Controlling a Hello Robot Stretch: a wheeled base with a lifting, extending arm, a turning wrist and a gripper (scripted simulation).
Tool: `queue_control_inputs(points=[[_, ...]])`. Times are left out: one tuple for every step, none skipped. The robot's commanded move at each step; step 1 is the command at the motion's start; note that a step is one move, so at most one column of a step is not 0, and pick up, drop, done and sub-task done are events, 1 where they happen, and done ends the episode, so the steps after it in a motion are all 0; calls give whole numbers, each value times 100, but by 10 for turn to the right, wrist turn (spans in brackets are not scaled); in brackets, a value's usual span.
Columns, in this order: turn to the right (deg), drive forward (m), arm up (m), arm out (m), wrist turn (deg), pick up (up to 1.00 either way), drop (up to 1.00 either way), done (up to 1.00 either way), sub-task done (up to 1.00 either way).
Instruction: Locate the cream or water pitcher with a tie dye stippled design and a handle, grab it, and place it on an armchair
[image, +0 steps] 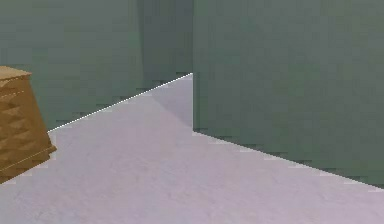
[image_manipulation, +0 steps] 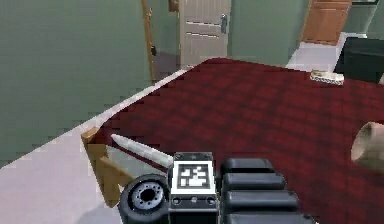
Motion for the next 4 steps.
queue_control_inputs(points=[[360,0,0,0,0,0,0,0,0],[0,100,0,0,0,0,0,0,0],[60,0,0,0,0,0,0,0,0],[0,20,0,0,0,0,0,0,0]])
